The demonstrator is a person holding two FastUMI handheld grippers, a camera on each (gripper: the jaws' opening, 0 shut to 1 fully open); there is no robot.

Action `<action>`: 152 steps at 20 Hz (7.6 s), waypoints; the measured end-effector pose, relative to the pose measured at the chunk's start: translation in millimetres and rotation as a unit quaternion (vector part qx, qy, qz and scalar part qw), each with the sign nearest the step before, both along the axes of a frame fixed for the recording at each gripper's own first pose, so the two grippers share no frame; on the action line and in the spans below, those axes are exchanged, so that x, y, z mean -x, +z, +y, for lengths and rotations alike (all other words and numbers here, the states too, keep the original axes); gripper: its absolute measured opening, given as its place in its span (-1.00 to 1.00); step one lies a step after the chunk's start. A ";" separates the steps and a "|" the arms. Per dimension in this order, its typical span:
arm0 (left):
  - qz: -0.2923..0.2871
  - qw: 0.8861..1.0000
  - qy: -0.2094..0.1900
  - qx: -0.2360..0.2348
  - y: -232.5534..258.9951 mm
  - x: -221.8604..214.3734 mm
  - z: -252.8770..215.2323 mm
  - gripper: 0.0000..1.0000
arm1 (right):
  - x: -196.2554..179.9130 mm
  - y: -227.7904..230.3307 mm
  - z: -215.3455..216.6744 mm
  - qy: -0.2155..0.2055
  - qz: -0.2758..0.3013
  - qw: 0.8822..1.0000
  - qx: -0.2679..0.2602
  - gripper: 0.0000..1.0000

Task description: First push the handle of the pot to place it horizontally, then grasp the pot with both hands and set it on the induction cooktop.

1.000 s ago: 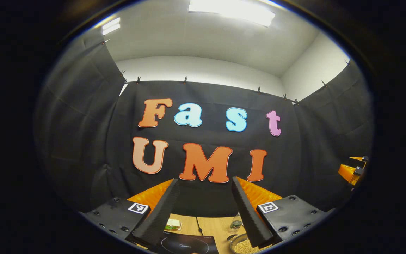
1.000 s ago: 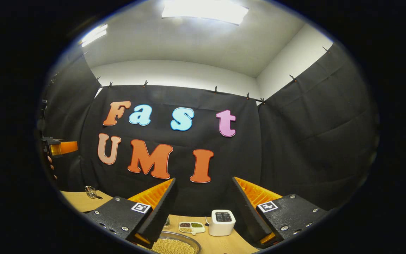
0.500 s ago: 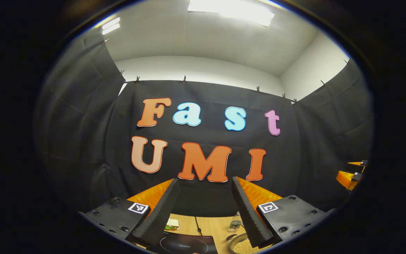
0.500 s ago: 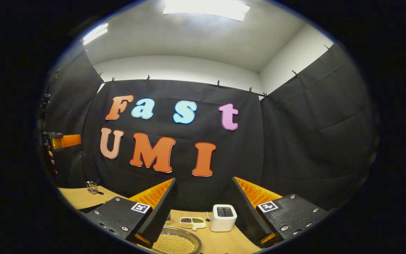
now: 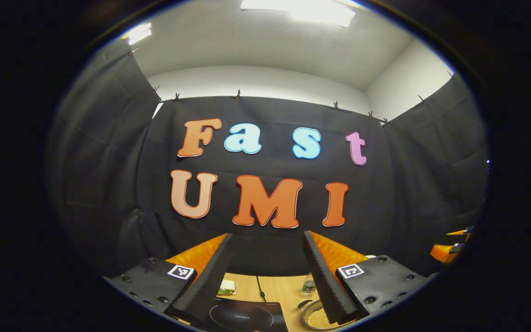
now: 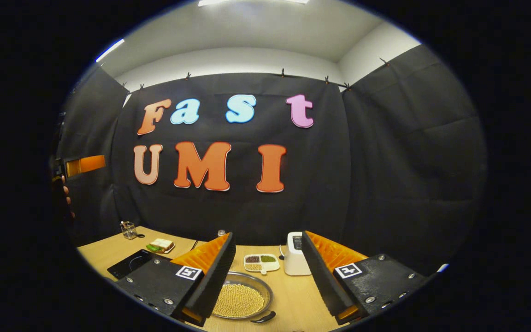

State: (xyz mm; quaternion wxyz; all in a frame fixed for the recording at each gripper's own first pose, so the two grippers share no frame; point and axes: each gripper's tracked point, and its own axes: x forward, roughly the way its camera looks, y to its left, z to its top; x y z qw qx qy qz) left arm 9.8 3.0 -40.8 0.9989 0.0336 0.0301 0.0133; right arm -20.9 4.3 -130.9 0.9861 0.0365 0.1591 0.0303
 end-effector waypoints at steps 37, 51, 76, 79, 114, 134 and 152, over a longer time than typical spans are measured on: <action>0.065 0.998 0.016 -0.011 -66.6 -18.8 26.2 0.94 | 131.4 -282.9 84.4 0.050 0.464 0.866 -0.178 -1.00; 0.113 0.993 0.020 -0.007 -107.2 -40.5 29.3 0.95 | 115.7 -317.2 78.6 -0.011 0.563 0.802 -0.198 -1.00; 0.181 0.983 0.010 -0.021 -157.8 -48.2 16.0 0.95 | 37.9 -344.7 24.8 -0.052 0.538 0.831 -0.129 -1.00; 0.193 0.981 0.006 -0.019 -168.6 -48.9 11.7 0.96 | 28.2 -349.4 20.0 -0.062 0.531 0.835 -0.131 -1.00; 0.480 0.876 -0.040 0.034 -394.9 -5.3 -61.6 0.94 | -66.9 -319.5 3.7 -0.034 0.445 0.888 -0.112 -0.34; 0.509 0.860 -0.001 0.022 -487.6 -23.1 -89.6 0.94 | -100.1 -372.8 10.9 0.006 0.419 0.908 0.019 0.53; 0.454 0.891 -0.009 -0.032 -526.1 -61.9 -88.4 0.76 | -87.8 -395.0 6.5 -0.022 0.412 0.911 -0.001 0.36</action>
